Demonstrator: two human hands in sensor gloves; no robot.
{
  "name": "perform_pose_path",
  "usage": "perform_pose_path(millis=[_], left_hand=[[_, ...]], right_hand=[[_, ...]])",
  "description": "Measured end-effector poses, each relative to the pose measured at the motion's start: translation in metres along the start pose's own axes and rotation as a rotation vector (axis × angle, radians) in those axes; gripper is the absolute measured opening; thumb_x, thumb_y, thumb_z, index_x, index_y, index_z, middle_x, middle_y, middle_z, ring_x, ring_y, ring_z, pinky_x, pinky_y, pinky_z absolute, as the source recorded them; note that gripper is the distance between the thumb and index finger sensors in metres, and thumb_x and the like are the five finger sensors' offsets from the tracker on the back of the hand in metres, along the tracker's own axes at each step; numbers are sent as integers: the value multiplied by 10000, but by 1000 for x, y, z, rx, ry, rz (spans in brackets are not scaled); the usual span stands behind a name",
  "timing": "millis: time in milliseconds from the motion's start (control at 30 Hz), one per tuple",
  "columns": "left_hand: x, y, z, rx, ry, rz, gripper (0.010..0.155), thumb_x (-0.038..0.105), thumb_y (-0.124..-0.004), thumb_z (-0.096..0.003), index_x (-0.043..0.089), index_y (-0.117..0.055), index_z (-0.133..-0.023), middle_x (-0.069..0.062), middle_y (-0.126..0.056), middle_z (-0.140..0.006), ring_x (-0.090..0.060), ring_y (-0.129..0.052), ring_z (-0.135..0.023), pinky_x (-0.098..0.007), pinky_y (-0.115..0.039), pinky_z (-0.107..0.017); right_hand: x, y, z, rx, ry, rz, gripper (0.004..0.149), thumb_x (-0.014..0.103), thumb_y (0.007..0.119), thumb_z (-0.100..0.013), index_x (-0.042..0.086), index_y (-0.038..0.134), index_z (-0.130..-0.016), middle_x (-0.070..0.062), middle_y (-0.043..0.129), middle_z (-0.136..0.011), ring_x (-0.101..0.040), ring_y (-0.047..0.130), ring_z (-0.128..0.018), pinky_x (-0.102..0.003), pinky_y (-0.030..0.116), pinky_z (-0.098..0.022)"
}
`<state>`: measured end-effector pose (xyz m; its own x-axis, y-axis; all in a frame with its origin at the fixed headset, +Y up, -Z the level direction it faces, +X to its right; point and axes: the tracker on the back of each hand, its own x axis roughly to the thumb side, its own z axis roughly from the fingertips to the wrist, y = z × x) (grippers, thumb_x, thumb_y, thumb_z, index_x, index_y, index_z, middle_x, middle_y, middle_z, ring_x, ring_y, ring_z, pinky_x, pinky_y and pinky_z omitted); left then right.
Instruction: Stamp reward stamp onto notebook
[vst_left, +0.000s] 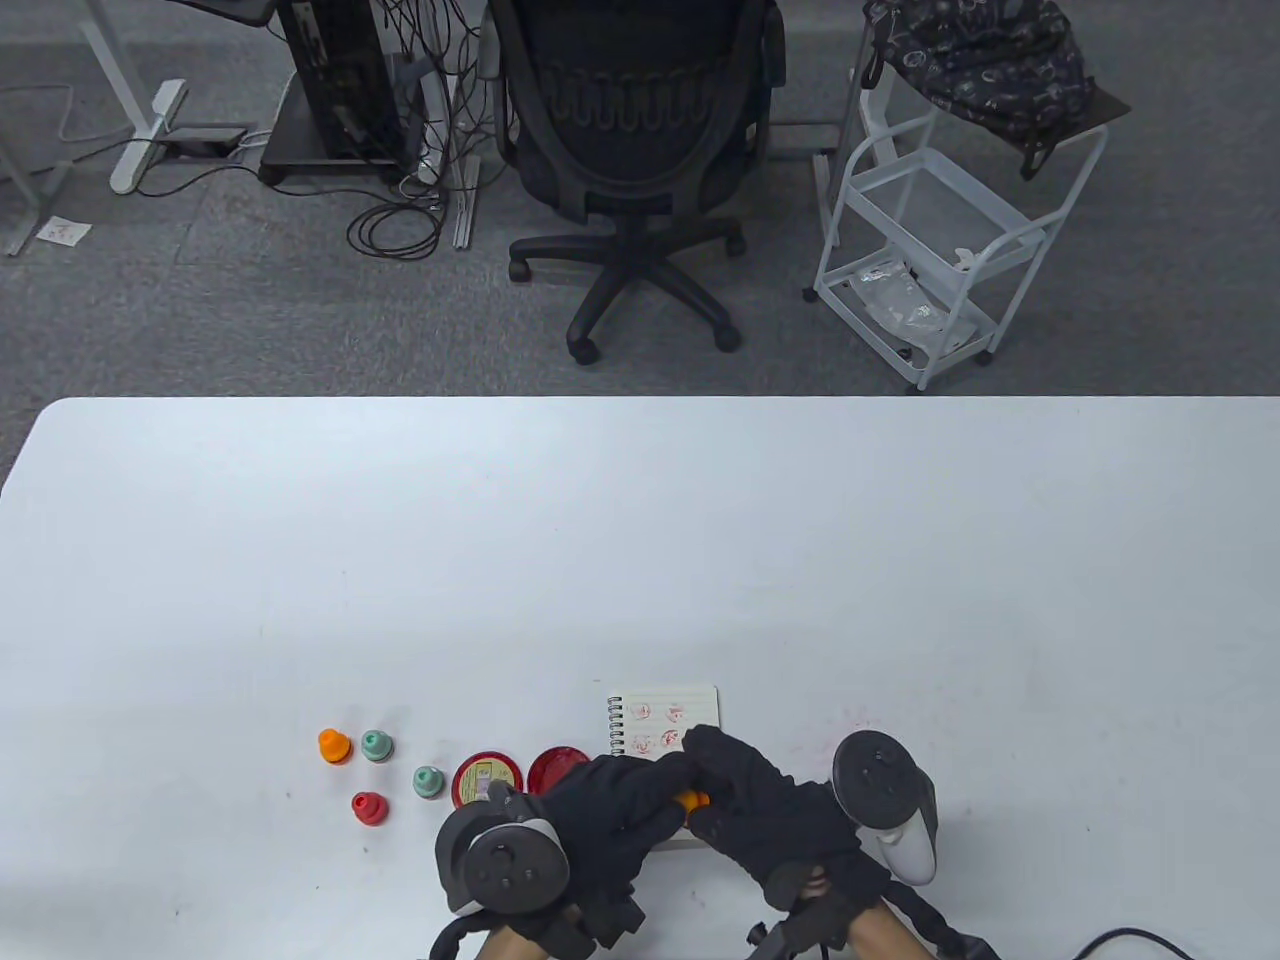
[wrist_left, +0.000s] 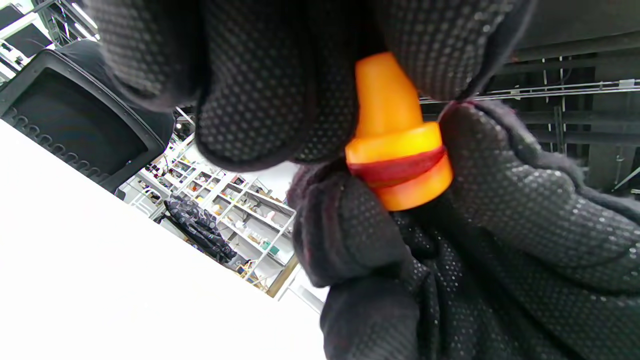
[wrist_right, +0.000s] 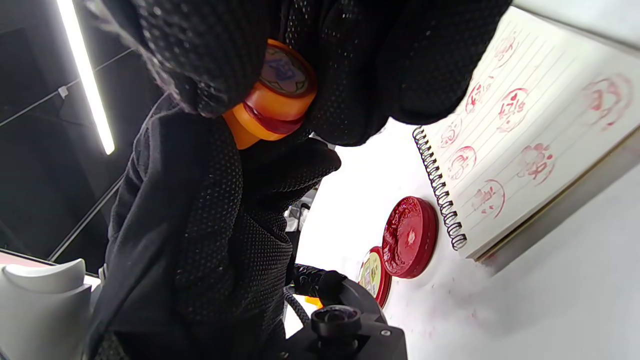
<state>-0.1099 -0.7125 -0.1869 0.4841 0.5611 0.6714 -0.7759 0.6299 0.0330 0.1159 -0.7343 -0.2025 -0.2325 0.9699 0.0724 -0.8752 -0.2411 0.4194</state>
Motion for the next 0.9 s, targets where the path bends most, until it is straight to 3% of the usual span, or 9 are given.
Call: perform_pose_path(millis=[367, 733, 900], left_hand=[[-1, -1, 1, 41, 30, 61, 469, 332, -845, -464, 116, -924, -873, -96, -1014, -724, -287, -1036, -523, -503, -841, -494], [0, -3, -1, -16, 56, 46, 485, 326, -844, -469, 113, -893, -902, -107, -995, -760, -298, -1029, -544, -510, -833, -501], [0, -2, -1, 6, 46, 58, 484, 320, -851, -462, 114, -898, -897, -107, -997, -757, -300, -1030, -542, -510, -832, -502]], right_hand=[[-3, 1, 0, 25, 46, -117, 719, 321, 839, -399, 171, 493, -1010, -87, 653, -939, -250, 934, -734, -408, 842, -555], [10, -1, 5, -92, -90, 97, 712, 303, 841, -398, 186, 493, -1008, -77, 643, -944, -259, 901, -757, -426, 807, -583], [11, -2, 5, -94, -98, 76, 714, 306, 845, -395, 187, 496, -1007, -75, 644, -943, -254, 901, -755, -421, 809, -583]])
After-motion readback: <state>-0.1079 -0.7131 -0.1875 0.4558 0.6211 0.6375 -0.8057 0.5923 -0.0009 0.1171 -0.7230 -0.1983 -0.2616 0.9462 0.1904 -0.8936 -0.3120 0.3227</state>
